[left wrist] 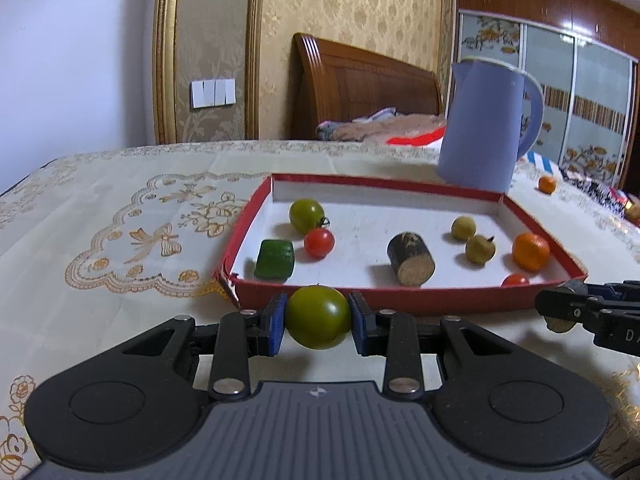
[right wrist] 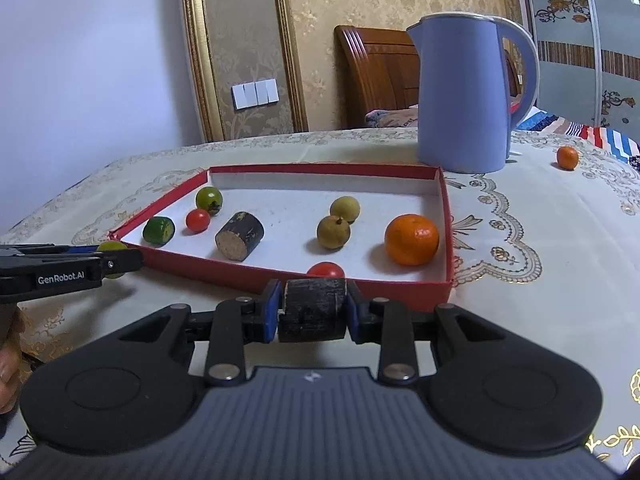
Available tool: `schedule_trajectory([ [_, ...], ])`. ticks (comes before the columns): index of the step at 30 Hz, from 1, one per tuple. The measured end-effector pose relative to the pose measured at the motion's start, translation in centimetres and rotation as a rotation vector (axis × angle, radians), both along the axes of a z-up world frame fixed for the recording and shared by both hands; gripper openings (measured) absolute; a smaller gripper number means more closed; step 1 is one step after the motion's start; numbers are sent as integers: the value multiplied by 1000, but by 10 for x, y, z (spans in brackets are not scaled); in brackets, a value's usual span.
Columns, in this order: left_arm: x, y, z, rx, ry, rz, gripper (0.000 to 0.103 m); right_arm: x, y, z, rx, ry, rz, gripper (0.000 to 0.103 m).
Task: Organize fruits
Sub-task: 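Carry the green tomato and log piece over the red tray with both grippers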
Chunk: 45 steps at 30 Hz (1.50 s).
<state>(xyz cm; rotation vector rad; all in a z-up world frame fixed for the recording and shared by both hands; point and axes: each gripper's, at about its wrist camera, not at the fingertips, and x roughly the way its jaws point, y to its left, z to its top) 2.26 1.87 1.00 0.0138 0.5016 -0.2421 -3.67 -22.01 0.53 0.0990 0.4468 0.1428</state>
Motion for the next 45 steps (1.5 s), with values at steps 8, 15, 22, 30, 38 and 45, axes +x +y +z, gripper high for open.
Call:
schedule_trajectory([
  [8, 2, -2, -1, -1, 16, -14, 32, 2, -5, 34, -4, -89, -20, 31],
  [15, 9, -7, 13, 13, 76, -7, 32, 36, 2, 30, -36, -50, -33, 31],
  [22, 31, -29, 40, 59, 73, -25, 32, 55, 6, 25, -47, -10, -37, 31],
  [30, 72, -45, 22, 89, 148, -2, 32, 67, 15, 16, -58, 39, -24, 31],
  [38, 95, -47, 2, 94, 181, 25, 32, 86, 19, 6, -54, 83, -23, 31],
  [45, 109, -51, -5, 123, 157, 52, 33, 112, 17, 2, -56, 109, -79, 31],
])
